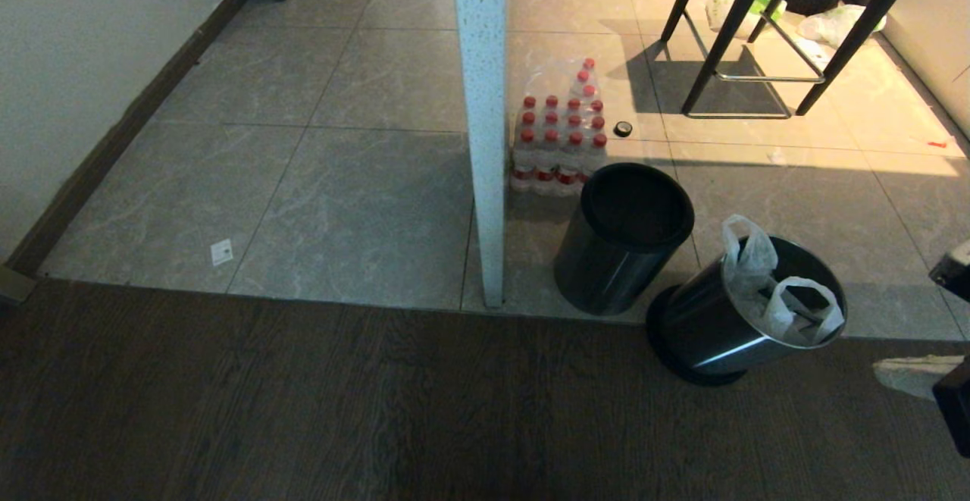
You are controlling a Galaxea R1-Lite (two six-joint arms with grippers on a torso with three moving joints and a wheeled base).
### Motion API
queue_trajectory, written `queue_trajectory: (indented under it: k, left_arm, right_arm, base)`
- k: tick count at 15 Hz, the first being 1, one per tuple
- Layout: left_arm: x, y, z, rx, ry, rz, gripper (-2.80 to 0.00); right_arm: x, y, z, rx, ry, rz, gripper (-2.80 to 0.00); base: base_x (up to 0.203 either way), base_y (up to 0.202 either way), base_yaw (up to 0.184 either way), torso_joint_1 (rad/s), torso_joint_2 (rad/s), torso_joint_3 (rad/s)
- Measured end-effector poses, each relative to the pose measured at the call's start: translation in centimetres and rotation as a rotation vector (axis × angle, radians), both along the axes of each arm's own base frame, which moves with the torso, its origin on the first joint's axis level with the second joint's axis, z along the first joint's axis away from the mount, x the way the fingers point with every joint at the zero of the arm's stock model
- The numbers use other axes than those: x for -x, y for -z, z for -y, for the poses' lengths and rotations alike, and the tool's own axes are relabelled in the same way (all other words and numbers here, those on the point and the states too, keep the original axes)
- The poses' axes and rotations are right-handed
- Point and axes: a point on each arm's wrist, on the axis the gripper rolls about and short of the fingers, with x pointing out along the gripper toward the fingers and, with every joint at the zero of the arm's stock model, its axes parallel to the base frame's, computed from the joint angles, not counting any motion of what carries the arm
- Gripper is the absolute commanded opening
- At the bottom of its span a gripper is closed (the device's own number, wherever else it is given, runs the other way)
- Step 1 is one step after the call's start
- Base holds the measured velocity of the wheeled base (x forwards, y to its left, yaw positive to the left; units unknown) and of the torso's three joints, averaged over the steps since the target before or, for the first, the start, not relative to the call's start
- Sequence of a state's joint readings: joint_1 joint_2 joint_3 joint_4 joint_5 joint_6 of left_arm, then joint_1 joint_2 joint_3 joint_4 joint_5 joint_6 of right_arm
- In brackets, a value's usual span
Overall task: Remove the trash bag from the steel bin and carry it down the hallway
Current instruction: Pick up the trash bag
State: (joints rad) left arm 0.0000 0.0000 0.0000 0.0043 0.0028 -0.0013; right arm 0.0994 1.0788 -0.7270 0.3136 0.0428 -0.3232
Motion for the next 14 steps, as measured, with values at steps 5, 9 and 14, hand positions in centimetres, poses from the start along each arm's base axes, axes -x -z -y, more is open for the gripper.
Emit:
queue_trajectory:
  k: [5,9,14]
  left_arm:
    - [0.0,0.0,0.0,0.0,0.0,0.0,-2.8]
    - [0.0,0.0,0.0,0.0,0.0,0.0,-2.8]
    - [0.0,0.0,0.0,0.0,0.0,0.0,-2.8]
  right_arm:
    - [1.1,0.3,0.2,0.002,0.011,0.005,-2.8]
    - [1.3,0.4,0.4,0.002,0.024,0.011,-2.8]
    - [1.4,0.6,0.6,0.003,0.043,0.005,-2.8]
  base:
    - [0.0,0.0,0.0,0.0,0.0,0.0]
    - [0.0,0.0,0.0,0.0,0.0,0.0]
    - [0.0,0.0,0.0,0.0,0.0,0.0]
